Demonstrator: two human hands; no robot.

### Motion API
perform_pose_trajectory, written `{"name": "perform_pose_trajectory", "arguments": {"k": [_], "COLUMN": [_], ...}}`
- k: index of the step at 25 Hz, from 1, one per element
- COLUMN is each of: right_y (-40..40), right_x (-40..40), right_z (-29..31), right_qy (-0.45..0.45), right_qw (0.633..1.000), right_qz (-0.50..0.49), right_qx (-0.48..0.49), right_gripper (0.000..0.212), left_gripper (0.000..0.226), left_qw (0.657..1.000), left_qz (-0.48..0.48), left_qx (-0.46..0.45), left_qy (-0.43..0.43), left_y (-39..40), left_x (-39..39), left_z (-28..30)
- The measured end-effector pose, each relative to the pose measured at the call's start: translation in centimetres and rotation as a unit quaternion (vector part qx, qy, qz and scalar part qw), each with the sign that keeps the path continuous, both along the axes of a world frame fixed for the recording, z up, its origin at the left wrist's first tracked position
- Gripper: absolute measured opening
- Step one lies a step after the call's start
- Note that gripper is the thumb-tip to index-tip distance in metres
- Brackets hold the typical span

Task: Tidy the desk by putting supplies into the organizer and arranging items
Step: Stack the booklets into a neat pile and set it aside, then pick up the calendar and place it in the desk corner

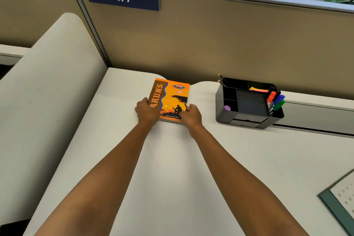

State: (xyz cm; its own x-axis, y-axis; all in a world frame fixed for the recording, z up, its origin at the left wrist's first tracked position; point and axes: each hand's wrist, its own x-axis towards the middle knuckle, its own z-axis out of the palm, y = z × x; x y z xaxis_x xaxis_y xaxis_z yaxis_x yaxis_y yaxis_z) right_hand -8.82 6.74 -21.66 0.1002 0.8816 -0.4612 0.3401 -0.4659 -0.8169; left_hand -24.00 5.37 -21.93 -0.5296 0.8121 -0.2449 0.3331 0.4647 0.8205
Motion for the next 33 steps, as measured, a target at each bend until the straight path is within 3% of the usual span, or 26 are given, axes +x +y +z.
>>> {"name": "perform_pose_trajectory", "arguments": {"k": [6,13,16,22,26,33], "right_y": [-0.1,-0.8,-1.5,-6.1,-10.7,-17.1], "right_x": [-0.1,-0.1,0.5,2.7,5.6,12.3], "right_z": [-0.4,-0.9,-0.6,-0.2,0.7,1.4], "right_qy": [-0.004,-0.05,-0.06,-0.055,0.011,0.029], "right_qw": [1.0,0.998,0.997,0.998,0.992,0.961], "right_qz": [-0.024,0.036,0.044,-0.005,-0.119,-0.264], "right_qx": [0.0,0.024,0.014,0.034,0.042,0.08], "right_gripper": [0.04,0.049,0.063,0.062,0.053,0.037], "left_gripper": [0.063,0.089,0.094,0.078,0.069,0.067], "left_qw": [1.0,0.996,0.992,0.97,0.971,0.969], "left_qz": [-0.021,-0.042,-0.051,-0.053,-0.086,-0.136], "left_qx": [-0.017,-0.025,-0.052,-0.025,-0.022,-0.007], "left_qy": [0.011,0.08,0.103,0.236,0.222,0.205], "left_y": [-0.7,-1.8,-3.0,-9.4,-13.5,-17.9], "left_x": [0.4,0.0,0.3,5.8,10.3,15.2], "left_z": [-0.7,0.2,0.9,0.1,0.3,2.1]}}
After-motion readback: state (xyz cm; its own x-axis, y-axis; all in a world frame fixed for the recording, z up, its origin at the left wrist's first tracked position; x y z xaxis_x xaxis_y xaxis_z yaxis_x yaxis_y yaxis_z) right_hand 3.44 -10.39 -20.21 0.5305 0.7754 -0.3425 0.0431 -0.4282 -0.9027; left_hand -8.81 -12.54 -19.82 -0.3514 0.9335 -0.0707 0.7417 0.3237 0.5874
